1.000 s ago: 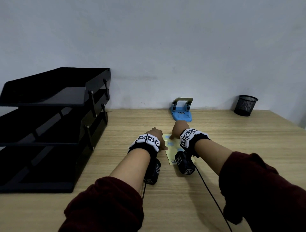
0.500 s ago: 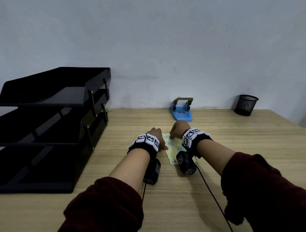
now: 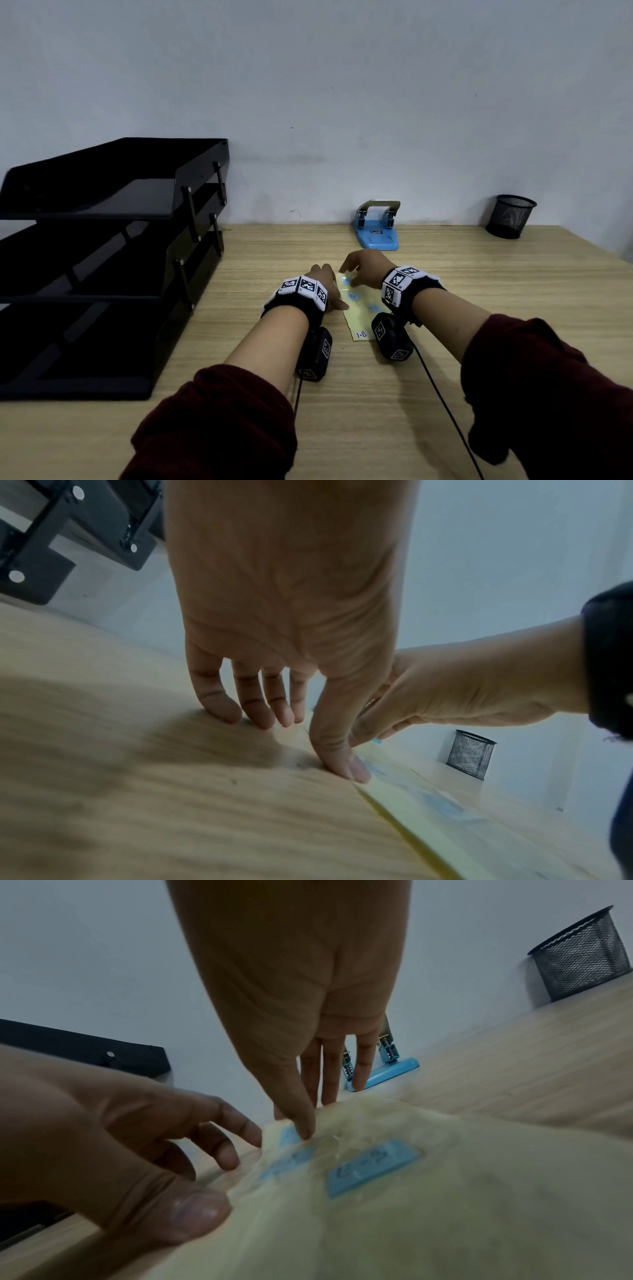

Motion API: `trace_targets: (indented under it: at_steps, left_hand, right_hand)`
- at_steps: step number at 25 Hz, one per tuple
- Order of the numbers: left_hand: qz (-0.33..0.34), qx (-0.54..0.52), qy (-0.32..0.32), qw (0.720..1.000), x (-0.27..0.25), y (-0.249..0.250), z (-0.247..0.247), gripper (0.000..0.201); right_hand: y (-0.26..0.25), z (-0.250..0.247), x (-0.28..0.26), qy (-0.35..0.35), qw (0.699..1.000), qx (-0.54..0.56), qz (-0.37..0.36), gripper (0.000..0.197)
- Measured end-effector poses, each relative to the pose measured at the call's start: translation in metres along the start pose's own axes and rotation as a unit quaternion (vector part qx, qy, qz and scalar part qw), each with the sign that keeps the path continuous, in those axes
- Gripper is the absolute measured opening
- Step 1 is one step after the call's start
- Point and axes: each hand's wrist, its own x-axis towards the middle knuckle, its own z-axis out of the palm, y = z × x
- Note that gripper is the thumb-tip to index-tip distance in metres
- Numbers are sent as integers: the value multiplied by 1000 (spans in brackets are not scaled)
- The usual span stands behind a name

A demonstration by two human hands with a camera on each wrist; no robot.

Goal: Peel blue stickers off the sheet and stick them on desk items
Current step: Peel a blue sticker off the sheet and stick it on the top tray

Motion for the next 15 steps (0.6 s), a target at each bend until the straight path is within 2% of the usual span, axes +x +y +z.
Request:
trace_targets:
  at_steps: [4,6,8,10,12,15]
  left_hand:
    - [0,-39,-29,999,-2,1,-6,76]
    - [3,-123,-63,990,-1,0,-11,45]
    - [1,-242,-72,968,-1,-4,-14,18]
    - [-20,-365,-39,930,-1,-7,-13,12]
    - [-36,-440,12,897,1,-10,-8,12]
    - [-40,-462,51,885,5,-11,1,16]
  right_hand:
    - [3,3,2,41,998,40,-7,34]
    - [3,3,2,46,998,45,-6,32]
    - [4,4,2,50,997,55,-9,30]
    - [4,4,1,54,997,62,-11,30]
    - [4,5,0,55,996,62,-13,31]
    - [5,5,-4,64,996,65,-24,31]
